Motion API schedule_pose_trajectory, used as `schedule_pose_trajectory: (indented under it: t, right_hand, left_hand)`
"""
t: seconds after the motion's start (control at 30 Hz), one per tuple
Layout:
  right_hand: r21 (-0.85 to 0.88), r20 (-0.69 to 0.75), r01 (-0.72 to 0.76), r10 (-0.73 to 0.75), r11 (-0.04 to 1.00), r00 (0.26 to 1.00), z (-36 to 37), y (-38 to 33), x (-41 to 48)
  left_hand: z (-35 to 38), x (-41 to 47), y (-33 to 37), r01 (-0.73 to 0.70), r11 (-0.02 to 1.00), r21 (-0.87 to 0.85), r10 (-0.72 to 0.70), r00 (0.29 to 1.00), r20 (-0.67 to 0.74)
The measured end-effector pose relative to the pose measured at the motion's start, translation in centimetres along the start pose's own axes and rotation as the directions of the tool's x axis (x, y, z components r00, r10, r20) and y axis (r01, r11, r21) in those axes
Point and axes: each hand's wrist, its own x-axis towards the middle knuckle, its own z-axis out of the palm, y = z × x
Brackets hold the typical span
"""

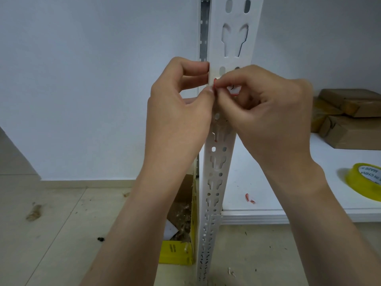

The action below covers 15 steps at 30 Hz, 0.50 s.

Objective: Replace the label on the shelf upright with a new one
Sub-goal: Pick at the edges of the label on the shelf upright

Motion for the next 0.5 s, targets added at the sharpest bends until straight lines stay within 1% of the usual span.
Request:
schedule_pose_trajectory:
  t: [0.27,0.37,0.43,0.5]
  right_hand:
    - [0.014,-0.028,0.053,-0.052,0.999,0.998,0.1,0.09,0.05]
    - [0.011,-0.015,0.033,-0.033,0.999,0.999,0.07,0.24,-0.03]
    - [0.009,-0.018,0.021,-0.021,1.0,1.0,0.05,0.22,-0.11]
    - [0.035,-0.059,0.007,-0.005,0.999,0.998,-0.2,0.25,-0.15]
  left_hand:
    - [0.05,-0.04,-0.03,-0.015,1.0,0.003,0.015,1.0,0.003]
    - [0.06,0.05,-0.17,-0.02,1.0,0.016,0.02,1.0,-0.001]
    - [0.21,-0.02,-0.26,-0.046,0.998,0.038,0.047,0.999,-0.013]
    - [0.4,-0.15,-0.37,-0.103,0.992,0.076,0.107,0.993,-0.051]
